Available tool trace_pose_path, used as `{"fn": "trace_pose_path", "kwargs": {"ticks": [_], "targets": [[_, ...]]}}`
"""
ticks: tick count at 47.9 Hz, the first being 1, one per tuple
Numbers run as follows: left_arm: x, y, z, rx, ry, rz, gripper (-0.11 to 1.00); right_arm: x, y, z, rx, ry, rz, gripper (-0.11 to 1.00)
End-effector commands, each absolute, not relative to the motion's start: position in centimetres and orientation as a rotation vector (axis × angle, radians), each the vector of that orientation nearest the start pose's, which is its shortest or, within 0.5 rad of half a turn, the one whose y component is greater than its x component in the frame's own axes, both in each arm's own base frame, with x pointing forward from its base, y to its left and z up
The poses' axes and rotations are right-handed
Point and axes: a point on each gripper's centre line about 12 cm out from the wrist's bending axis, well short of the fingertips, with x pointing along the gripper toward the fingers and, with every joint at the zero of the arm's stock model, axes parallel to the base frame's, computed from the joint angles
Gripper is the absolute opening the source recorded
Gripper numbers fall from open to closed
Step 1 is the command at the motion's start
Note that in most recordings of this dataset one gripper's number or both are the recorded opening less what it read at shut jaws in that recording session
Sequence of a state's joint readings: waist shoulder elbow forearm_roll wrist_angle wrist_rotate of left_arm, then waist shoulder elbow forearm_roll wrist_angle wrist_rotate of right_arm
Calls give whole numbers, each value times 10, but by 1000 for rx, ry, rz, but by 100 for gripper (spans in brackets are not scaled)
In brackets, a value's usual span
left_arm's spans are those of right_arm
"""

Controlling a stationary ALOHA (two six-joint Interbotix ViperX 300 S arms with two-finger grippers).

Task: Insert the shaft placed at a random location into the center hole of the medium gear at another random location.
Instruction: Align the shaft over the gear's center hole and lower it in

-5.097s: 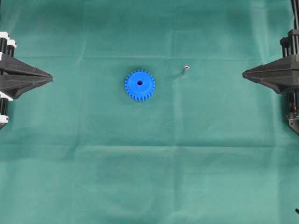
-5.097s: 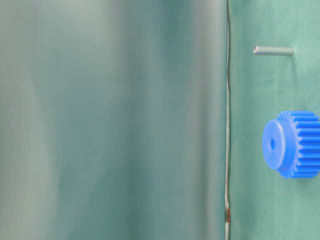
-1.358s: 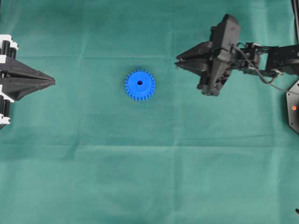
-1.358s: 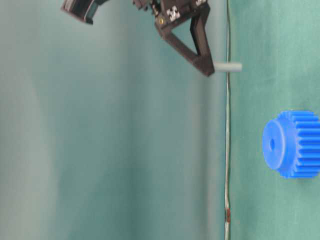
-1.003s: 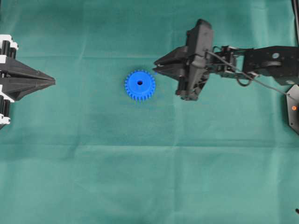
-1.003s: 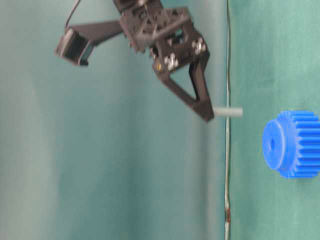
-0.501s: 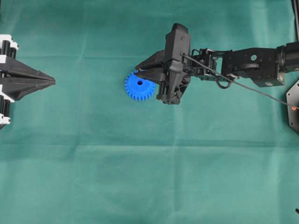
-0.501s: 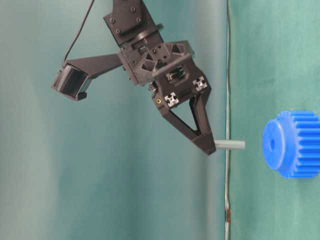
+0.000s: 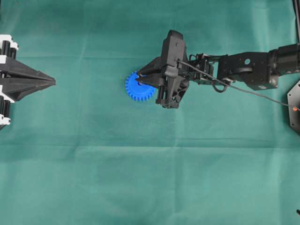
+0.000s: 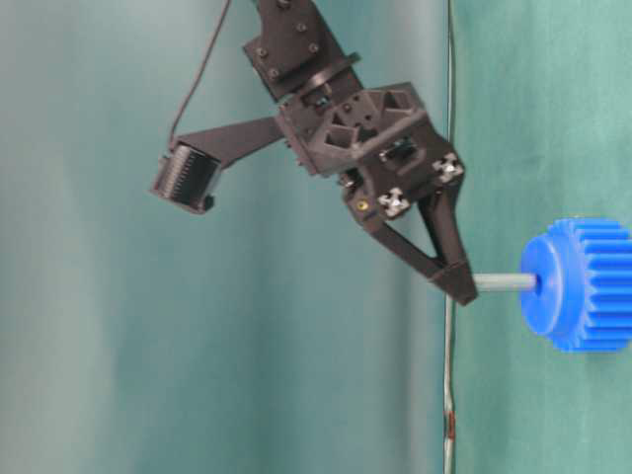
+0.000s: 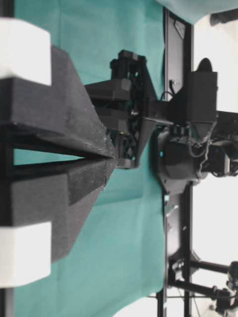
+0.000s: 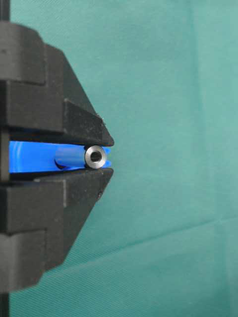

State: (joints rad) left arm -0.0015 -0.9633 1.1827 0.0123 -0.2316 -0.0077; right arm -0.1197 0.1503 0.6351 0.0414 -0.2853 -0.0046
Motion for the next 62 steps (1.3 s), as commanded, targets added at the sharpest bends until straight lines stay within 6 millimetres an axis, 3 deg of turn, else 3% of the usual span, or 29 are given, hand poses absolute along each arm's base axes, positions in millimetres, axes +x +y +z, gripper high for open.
{"fn": "trace_pose_path", "kwargs": {"ticks": [1, 22, 38, 62], "targets": [[201, 0, 293, 9, -35, -3, 0, 423, -51, 156, 74, 451, -140, 15], [201, 0, 293, 9, -37, -3, 0, 424, -51, 150, 79, 461, -142, 15], [201, 0, 293, 7, -35, -3, 0, 422, -51, 173, 59, 407, -135, 15], [201, 0, 293, 7, -35, -3, 0, 426, -52, 148, 72, 431, -142, 15]]}}
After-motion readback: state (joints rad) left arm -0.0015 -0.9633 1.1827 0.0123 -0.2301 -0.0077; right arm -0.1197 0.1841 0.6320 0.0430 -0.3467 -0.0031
